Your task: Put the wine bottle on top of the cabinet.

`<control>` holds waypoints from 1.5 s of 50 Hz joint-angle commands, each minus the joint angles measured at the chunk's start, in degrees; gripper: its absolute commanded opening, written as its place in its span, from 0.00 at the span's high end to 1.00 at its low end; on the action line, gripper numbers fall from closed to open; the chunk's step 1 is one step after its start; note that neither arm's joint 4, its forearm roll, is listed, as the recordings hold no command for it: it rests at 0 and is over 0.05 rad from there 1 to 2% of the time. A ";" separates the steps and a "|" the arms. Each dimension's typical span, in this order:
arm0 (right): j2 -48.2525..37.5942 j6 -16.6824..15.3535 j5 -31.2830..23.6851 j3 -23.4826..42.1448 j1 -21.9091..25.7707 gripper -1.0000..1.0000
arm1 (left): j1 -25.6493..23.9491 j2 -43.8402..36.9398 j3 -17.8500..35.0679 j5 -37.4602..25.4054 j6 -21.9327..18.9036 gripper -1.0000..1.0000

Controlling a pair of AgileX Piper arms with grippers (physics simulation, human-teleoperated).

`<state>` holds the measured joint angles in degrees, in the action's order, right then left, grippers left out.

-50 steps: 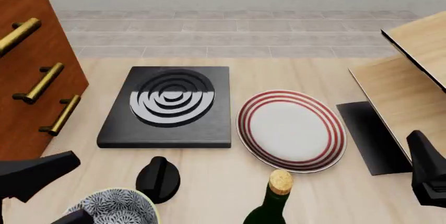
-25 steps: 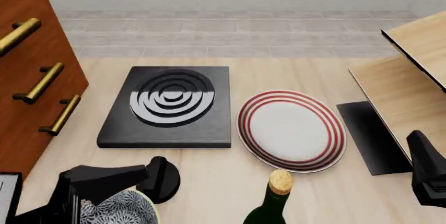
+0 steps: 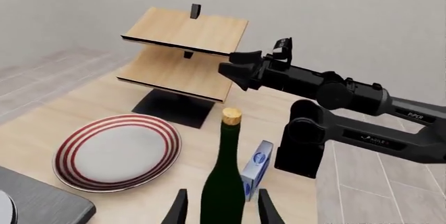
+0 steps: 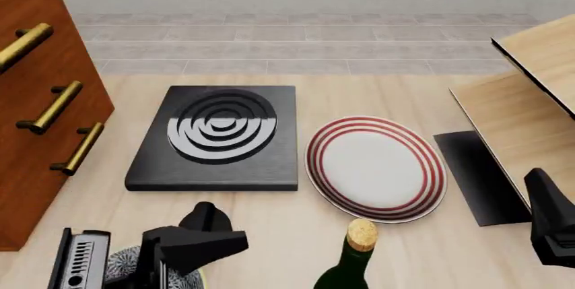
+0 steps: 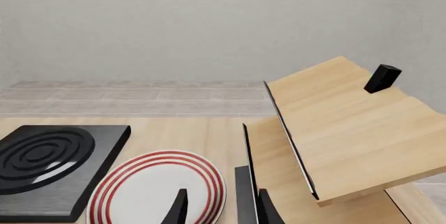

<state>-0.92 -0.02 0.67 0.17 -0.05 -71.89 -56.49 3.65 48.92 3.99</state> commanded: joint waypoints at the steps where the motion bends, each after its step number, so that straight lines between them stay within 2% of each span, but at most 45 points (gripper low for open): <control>1: 0.00 -0.01 0.00 0.00 0.00 0.00 | -0.63 -8.49 0.41 7.19 0.05 0.00; 7: 0.00 0.01 0.00 0.00 0.00 0.00 | -0.91 -12.44 1.06 10.02 0.12 0.00; 28: 0.02 0.01 -0.01 0.00 -0.01 0.00 | -0.62 -18.45 2.00 14.26 0.12 0.00; 41: 0.00 0.00 0.00 0.00 -0.01 0.00 | -1.05 -22.66 3.82 15.69 -0.24 0.00; 44: 0.00 -0.01 0.00 0.00 0.00 0.00 | -1.38 -24.81 5.60 15.77 -0.29 0.00; 75: 0.00 -0.01 0.00 0.00 0.00 0.00 | -1.43 -33.47 9.42 19.77 -1.43 0.00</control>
<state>-0.91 -0.02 0.67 0.17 -0.06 -73.17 -86.94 11.64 67.48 2.90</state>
